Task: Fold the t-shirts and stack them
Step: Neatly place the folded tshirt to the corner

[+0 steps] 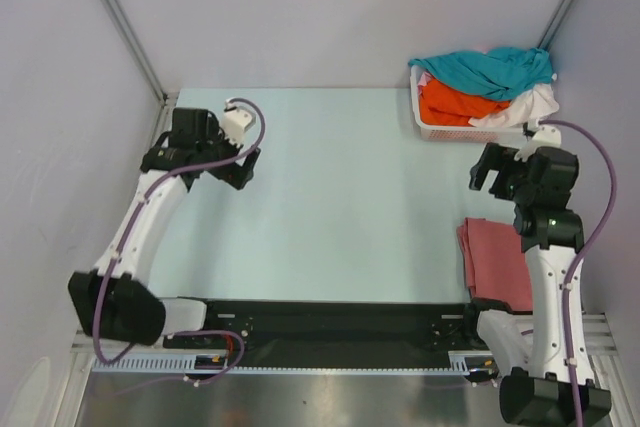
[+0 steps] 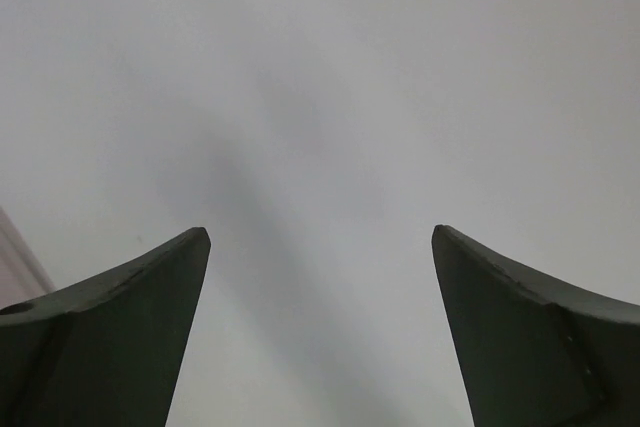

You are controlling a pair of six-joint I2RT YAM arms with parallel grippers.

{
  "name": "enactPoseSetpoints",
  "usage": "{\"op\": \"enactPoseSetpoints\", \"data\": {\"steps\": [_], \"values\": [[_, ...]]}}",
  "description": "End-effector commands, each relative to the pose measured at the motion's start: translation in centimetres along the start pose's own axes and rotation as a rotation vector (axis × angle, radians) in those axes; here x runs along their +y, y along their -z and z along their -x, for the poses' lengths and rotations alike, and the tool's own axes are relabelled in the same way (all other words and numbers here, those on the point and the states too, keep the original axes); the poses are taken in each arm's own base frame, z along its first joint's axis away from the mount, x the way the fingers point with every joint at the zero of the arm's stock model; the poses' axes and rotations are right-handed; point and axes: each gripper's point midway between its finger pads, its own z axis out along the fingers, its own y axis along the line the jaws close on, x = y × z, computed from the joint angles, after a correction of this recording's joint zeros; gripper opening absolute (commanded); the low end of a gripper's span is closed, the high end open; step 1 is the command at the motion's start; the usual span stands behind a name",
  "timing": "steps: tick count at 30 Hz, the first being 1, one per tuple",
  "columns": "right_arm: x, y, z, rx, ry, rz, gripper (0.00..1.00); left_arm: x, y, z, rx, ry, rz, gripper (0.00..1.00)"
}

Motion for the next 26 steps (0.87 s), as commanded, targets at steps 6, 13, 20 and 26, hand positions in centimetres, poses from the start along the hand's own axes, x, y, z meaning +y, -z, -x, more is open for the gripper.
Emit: {"op": "enactPoseSetpoints", "data": {"steps": [6, 13, 20, 26], "values": [[5.2, 1.0, -4.8, 0.065, -0.072, 0.218, 1.0, -1.8, 4.9, -5.3, -0.024, 0.012, 0.12, 1.0], [5.4, 1.8, -5.6, 0.015, -0.041, 0.244, 1.0, -1.1, 6.1, -8.2, -0.05, 0.065, 0.271, 1.0], [5.8, 1.6, -6.2, 0.033, -0.04, 0.269, 1.0, -0.2, 6.5, -9.3, -0.018, 0.067, 0.335, 1.0], [5.8, 1.5, -6.6, 0.036, -0.022, 0.275, 1.0, 0.2, 6.5, -10.0, 0.005, 0.082, 0.368, 1.0]]}}
